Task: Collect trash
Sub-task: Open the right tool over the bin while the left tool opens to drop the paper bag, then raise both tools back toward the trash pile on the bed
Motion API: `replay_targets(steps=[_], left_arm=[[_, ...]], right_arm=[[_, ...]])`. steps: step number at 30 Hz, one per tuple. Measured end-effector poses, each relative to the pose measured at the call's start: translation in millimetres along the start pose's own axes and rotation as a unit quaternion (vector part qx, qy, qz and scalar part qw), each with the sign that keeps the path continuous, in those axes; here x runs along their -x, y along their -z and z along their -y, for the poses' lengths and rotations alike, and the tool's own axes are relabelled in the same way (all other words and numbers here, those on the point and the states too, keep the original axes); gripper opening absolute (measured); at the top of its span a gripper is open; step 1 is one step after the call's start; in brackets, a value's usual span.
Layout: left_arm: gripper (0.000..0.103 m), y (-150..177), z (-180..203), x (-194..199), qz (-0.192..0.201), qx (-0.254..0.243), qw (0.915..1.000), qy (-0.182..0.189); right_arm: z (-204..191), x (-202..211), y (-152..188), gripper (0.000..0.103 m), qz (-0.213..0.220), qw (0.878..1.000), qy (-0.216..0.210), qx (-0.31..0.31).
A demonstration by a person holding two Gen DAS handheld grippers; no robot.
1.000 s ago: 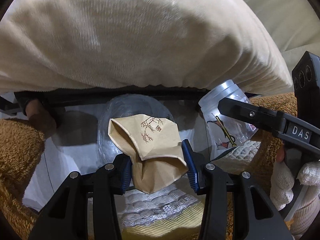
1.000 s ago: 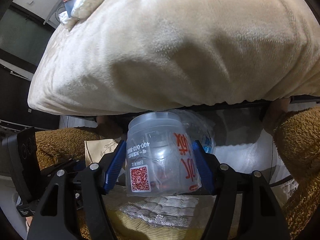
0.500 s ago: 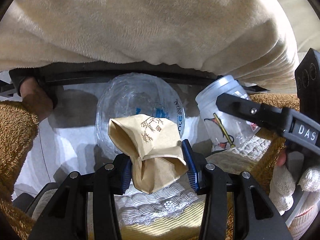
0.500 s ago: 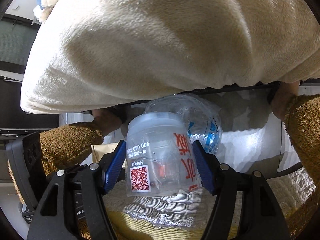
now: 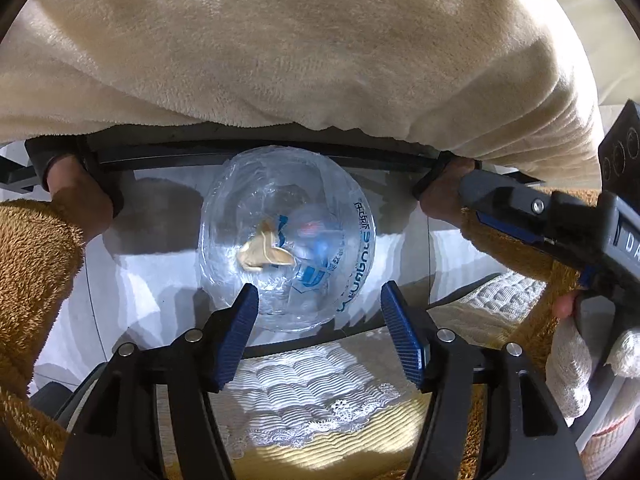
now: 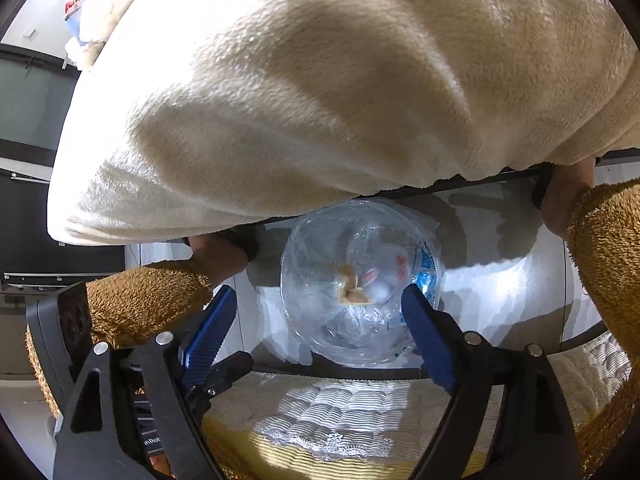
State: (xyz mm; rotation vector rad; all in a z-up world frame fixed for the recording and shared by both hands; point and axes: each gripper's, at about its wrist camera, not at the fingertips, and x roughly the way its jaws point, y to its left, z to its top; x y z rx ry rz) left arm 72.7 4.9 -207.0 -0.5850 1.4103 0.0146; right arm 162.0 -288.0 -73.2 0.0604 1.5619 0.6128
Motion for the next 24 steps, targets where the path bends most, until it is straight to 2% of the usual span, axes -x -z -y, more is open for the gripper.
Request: replay_targets(steps=[9,13,19,24], left_arm=[[0.062,3.9,0.8,18.6,0.038,-0.003,0.9992,0.011],[0.062,8.8,7.9,31.0,0.062,-0.021,0.9977,0.016],[0.062,19.2,22.0,57.5,0.121,-0.054,0.9912,0.006],[0.062,24.9,21.5,83.6,0.174,-0.058,0.9828,0.019]], right_arm=[[-5.1,14.4,8.0,0.083,0.017,1.0,-0.012,0.015],[-7.2,27.6,14.0,0.083,0.036,0.999,-0.024,0.027],[-19.7,54.3,27.2,0.083,0.083,0.993,-0.042,0.067],[-33.1,84.8,40.1,0.083,0.14,0.981,-0.059,0.123]])
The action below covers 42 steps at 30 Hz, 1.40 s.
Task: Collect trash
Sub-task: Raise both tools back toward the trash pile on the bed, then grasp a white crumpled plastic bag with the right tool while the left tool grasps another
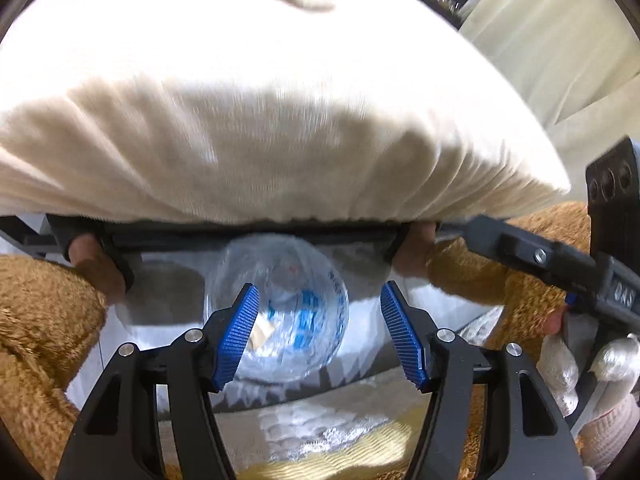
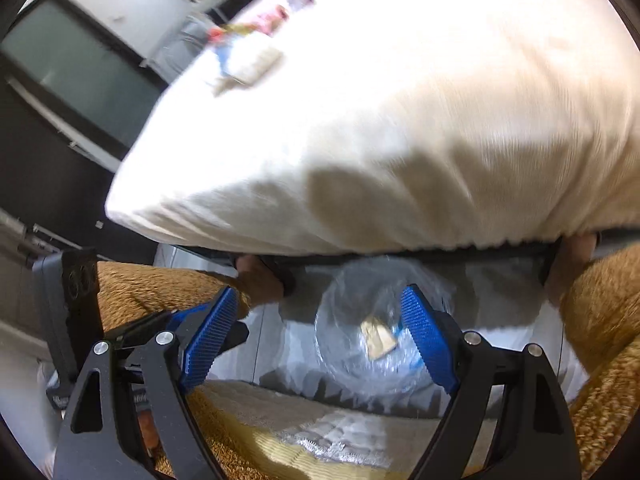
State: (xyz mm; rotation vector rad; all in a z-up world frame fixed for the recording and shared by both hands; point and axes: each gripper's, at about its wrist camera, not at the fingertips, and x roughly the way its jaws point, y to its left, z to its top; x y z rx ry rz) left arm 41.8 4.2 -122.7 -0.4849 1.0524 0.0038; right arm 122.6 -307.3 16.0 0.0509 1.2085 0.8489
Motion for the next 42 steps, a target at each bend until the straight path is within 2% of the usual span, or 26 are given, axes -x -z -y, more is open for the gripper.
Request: replay_targets(steps=[8,14,22,30,42], left_arm=[[0.062,-10.2,1.2,37.6,0.079,-0.002,0.9968,0.01],[0.062,-30.8,-3.5,62.9,0.125,-0.009,0.992,0.014],[0.062,-64.5,-24.6,90.3,0.168,-0.003,0.9857,0.009],[0.062,-99.8,-56.8,107.7,0.192,0.011,0.9813,0.001],[0.062,-147.8,-96.4,103.5,0.207,0.042,0.9775,0.001]], right_arm=[[-26.0,40.3,-5.9,0.083,0.091,0.993,-0.023,0.078],[-36.6,54.5,-31.7,0.083,0.126,0.984,-0.023,0.123],[-43.5,35.8,-77.6,0.083,0.116,0.979,-0.015,0.167],[-50.3,-4.1,-115.0,0.083,0.088,0.978,-0.01,0.188],[-64.4,-72.0,-170.9,0.083,0.061,0.974,0.014,0.218]])
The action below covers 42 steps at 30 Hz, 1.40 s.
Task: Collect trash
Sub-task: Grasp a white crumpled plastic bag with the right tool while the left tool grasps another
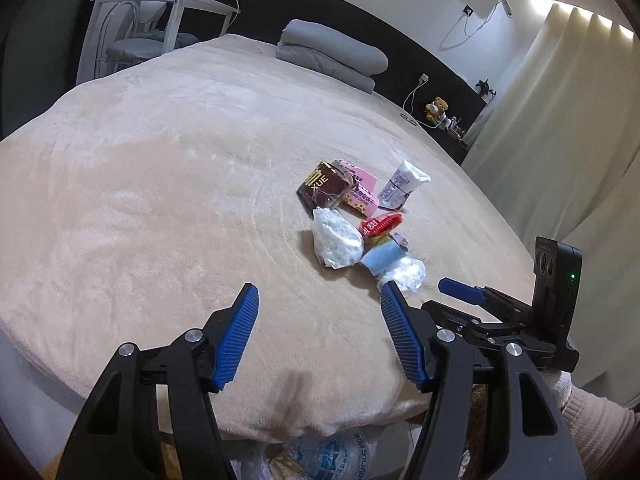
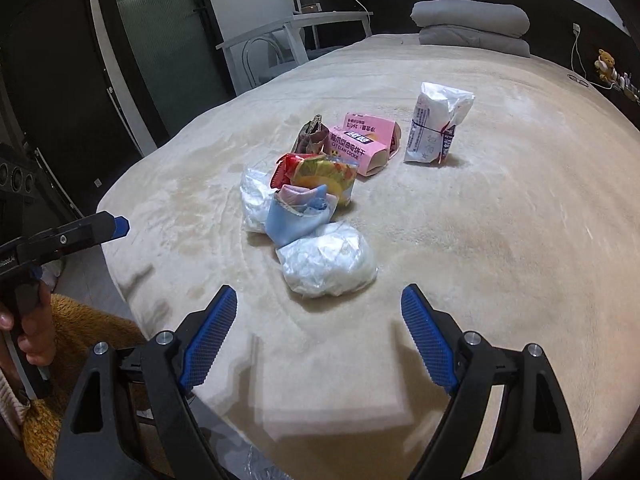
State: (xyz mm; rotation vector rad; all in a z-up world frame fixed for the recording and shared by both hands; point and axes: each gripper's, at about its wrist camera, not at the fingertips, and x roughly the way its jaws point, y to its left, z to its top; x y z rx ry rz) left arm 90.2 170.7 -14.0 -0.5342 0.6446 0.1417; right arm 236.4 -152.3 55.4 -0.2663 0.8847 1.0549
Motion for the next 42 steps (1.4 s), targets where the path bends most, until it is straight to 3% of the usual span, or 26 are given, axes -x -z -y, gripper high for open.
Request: replay_targets(steps=[7,9,13,26,42], left_arm=[[0.062,-1.9,-11.6,-11.3,-0.01,0.015,0.9998,-0.003],[0.062,-1.1,-12.2,-12.1,-0.012,0.014,0.9998,0.0],[0.062,-0.7,-14.0,-14.8,-0.016,0.017,0.9997,0.001],[0.062,-4.8,-10.2,-25.2,-0.025,0.012,0.9996,-0.001],[0.062,-32.9,25.6,-105.8,-0.081,-0.064,0.9945,-0.02]], right_arm=[[-1.1,-35.2,-17.1,0.076,-0.02,1.0,0.001,0.023],[-2.9,-40.6,-19.6,0.065,-0.024,0.999,0.006,0.028],[-6.7,-40.7,-18.6,0.06,-0.022,0.999,0.014,0.031],[4.1,-8.6,-13.1,0.059,0.003,1.0,0.016,0.008],[23.4,37.1,6.2,0.059,0.025,1.0,0.016,-0.009]])
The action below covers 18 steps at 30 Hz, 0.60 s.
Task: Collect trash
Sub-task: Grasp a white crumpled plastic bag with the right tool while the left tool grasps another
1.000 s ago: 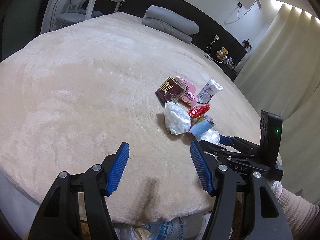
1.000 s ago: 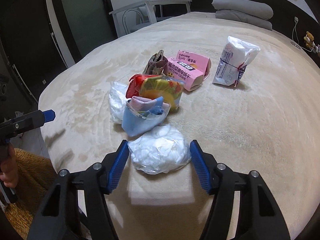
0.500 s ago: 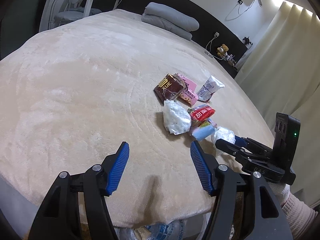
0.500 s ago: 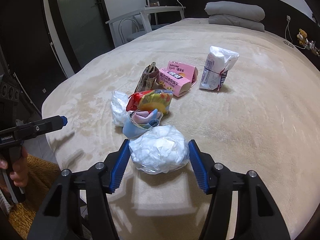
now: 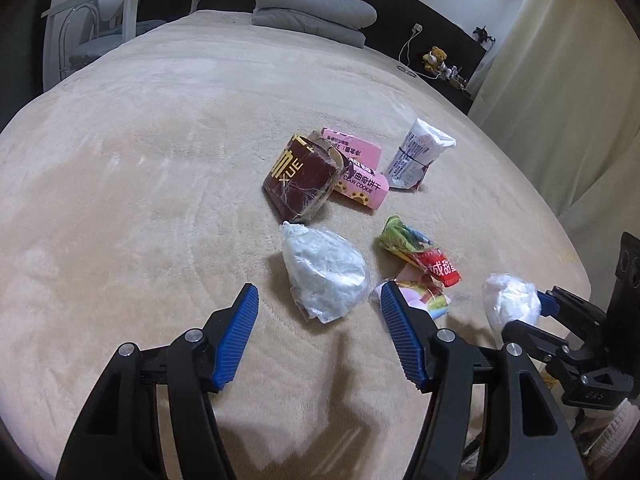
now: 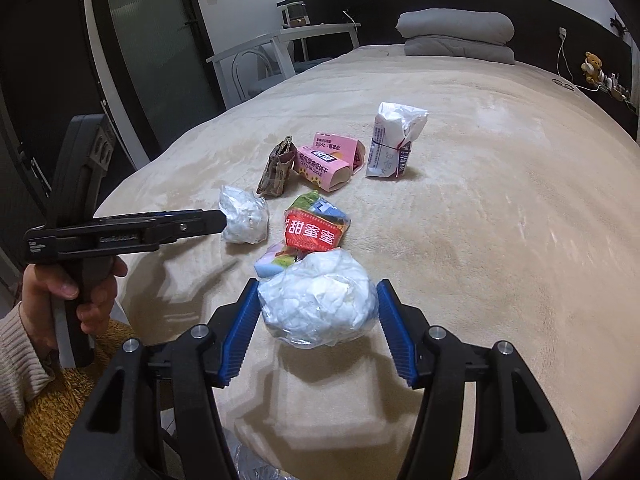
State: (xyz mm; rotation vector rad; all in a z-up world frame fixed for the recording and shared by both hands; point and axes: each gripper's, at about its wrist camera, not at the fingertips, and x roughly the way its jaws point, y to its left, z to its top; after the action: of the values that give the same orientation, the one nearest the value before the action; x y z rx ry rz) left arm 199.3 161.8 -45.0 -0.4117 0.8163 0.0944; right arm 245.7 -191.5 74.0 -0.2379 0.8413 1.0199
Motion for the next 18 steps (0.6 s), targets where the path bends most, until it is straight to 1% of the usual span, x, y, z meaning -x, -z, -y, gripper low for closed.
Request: replay_targets(steps=[5,8,10,11,12,16,18], left_arm=[[0.062,-5.8,4.9,-17.5,-0.011,-0.014,0.9998,-0.01],[0.062,-7.7,9.6,-22.9,-0.008,-0.025,0.9996,-0.015],[0.06,-7.7,12.1,-25.8,-0.005,-0.034,0.9991,-0.027],[0.05,-7.5,12.4,-27.9,-0.008,-0.033,0.999,-0.028],[0.049,-7.0,12.9,-29.9,-0.013,-0.034,0.9988,-0.032],[0.046,-6.8,17.0,-26.7,0.001,-0.042,0.9984,-0.036],[0.046,-6.5,16.2,-26.5,0.001,-0.041,0.9985,-0.036]], right_arm=[[5.7,10.0,4.5,0.059,0.004,1.0,-0.002,-0.004],[8.8,14.6,6.3,0.059,0.005,1.0,0.0,-0.005],[10.8,17.4,7.2,0.059,0.007,1.0,0.001,-0.006],[12.0,18.5,7.5,0.059,0.008,1.0,0.001,-0.007],[13.5,19.3,8.0,0.059,0.008,1.0,0.002,-0.009],[16.2,21.4,8.0,0.059,0.01,1.0,0.003,-0.012],[16.3,21.2,8.1,0.059,0.01,1.0,0.003,-0.012]])
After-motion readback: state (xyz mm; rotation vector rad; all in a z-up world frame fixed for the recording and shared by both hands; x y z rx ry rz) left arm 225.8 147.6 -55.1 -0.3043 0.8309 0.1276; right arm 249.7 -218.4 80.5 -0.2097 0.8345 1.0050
